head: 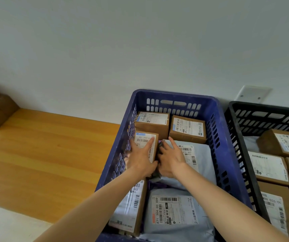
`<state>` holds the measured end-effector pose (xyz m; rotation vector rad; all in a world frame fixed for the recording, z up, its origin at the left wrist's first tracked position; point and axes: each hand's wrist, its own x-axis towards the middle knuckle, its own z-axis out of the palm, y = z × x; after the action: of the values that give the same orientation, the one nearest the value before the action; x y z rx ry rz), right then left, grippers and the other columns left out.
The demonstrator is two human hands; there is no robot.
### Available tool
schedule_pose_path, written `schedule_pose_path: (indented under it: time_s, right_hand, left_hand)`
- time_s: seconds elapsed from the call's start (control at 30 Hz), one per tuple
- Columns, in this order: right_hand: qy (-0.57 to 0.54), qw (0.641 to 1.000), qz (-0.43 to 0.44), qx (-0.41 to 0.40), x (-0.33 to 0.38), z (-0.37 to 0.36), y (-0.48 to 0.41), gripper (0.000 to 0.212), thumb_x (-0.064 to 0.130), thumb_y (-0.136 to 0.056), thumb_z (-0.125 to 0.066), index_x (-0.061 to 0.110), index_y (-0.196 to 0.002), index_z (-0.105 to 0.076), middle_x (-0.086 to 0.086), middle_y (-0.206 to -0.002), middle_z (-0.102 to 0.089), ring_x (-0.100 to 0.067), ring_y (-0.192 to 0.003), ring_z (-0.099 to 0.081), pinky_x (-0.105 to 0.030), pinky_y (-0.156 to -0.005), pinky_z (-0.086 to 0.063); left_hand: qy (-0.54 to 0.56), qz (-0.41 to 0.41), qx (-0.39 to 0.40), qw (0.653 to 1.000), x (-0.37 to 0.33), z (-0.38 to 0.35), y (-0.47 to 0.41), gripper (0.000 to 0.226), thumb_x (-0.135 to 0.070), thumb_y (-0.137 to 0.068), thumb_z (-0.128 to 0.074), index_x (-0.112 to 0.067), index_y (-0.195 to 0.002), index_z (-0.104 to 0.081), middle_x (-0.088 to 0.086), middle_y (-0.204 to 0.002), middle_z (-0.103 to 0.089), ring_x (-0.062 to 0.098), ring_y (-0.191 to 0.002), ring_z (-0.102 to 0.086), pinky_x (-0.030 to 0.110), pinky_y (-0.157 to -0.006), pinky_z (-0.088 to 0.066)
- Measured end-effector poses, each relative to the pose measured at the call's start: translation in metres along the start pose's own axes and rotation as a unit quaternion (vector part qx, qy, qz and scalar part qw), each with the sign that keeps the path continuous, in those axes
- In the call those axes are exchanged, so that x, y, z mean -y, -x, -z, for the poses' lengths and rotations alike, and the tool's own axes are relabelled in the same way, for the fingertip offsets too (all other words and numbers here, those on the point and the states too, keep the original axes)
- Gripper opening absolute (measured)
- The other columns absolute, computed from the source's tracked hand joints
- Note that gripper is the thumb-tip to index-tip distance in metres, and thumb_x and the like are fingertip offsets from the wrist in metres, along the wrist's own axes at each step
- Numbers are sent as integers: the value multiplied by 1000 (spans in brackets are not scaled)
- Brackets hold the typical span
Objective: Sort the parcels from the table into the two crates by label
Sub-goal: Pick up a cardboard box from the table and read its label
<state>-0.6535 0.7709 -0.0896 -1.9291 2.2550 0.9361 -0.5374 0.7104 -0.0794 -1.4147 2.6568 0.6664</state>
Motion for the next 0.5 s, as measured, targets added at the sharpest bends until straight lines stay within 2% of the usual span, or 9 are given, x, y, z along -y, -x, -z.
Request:
schedule_pose_path:
  time_s: [0.07, 0.17, 0.37, 0.5]
  right_hand:
    - [16, 1000, 0, 0, 0, -1, 0, 62, 54, -96, -19, 26, -151, -27, -4, -162, -8, -29, -148, 11, -55, -110, 21]
    - [19, 1000, -11, -15, -1, 0, 1, 63, 55, -95, -20, 26, -150, -29, -3, -162, -8, -30, -148, 9, -56, -111, 19]
    - [-24, 998, -20, -59, -4, 3, 6, 59, 50, -96, -23, 23, -146, -38, -5, -160, -17, -27, -148, 1, -52, -116, 13]
    - [-112, 986, -10, -124, -7, -11, 13, 68, 49, -92, -14, 15, -147, -34, -5, -157, -25, -23, -149, -4, -47, -117, 14]
  left_hand:
    - [0, 6, 2, 1000, -1, 3, 1, 88, -48, -80, -66, -60, -142, -4, 15, -152, 8, 46, -125, -36, 52, -99, -44]
    - [-32, -14, -23, 999, -4, 6, 3, 88, -45, -81, -66, -62, -141, -3, 12, -153, 15, 48, -125, -34, 53, -94, -46]
    - [-92, -29, -29, 995, -7, -1, 2, 86, -49, -87, -58, -60, -141, 8, 15, -153, 28, 51, -133, -22, 58, -101, -37]
    - [-78, -57, -19, 995, 6, -12, -1, 72, -57, -95, -37, -50, -146, 14, 11, -154, 33, 47, -142, -5, 56, -106, -32]
